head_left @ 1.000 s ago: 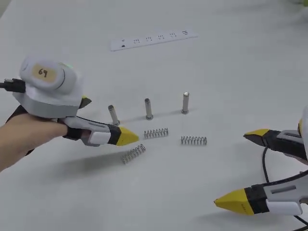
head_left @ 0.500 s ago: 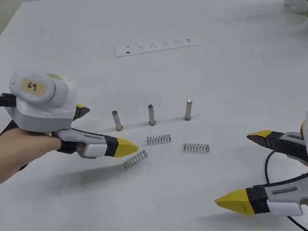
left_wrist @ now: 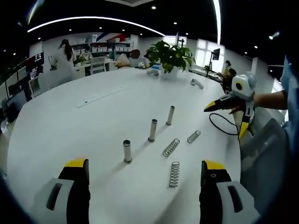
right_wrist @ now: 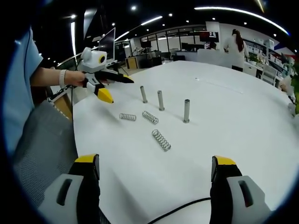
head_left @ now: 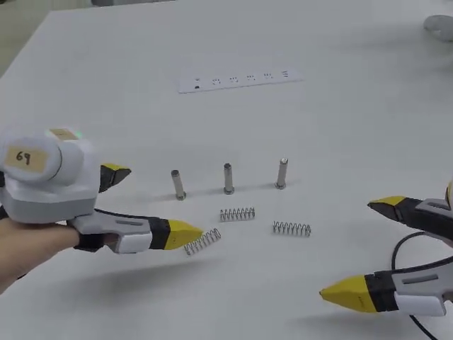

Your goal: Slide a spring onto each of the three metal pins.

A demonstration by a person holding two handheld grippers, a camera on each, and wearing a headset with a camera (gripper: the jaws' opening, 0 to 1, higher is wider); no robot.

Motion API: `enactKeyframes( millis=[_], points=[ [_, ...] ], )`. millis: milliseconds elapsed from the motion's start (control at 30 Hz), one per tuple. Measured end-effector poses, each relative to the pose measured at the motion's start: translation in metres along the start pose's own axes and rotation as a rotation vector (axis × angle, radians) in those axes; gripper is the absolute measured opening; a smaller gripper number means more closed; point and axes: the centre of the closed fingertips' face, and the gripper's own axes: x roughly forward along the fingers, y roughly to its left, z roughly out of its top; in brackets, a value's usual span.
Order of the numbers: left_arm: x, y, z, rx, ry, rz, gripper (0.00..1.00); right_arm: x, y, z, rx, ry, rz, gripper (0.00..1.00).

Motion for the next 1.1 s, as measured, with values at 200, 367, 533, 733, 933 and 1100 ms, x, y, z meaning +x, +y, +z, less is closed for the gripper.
enactKeyframes(
  millis=[200, 367, 533, 733, 933, 1100],
  points=[
    [-0.009, -0.005, 0.004, -0.004, -0.055, -0.008, 0.96, -0.001, 0.000, 0.003, -0.001, -0.011, -0.007, 0.99],
    [-0.014, -0.008, 0.002, -0.004, -0.072, -0.007, 0.96, -0.002, -0.003, 0.007, -0.007, -0.018, -0.020, 0.99],
    [-0.019, -0.012, -0.001, -0.009, -0.082, -0.015, 0.96, -0.004, -0.004, 0.011, -0.009, -0.020, -0.021, 0.99],
    [-0.024, -0.015, -0.006, -0.017, -0.085, -0.015, 0.95, -0.004, -0.006, 0.016, -0.010, -0.030, -0.028, 1.00],
    [-0.030, -0.022, -0.016, -0.013, -0.067, -0.029, 0.91, -0.005, -0.008, 0.019, -0.012, -0.032, -0.032, 1.00],
    [-0.032, -0.027, -0.023, -0.019, -0.057, -0.036, 0.91, -0.006, -0.009, 0.022, -0.021, -0.028, -0.028, 0.99]
  ],
)
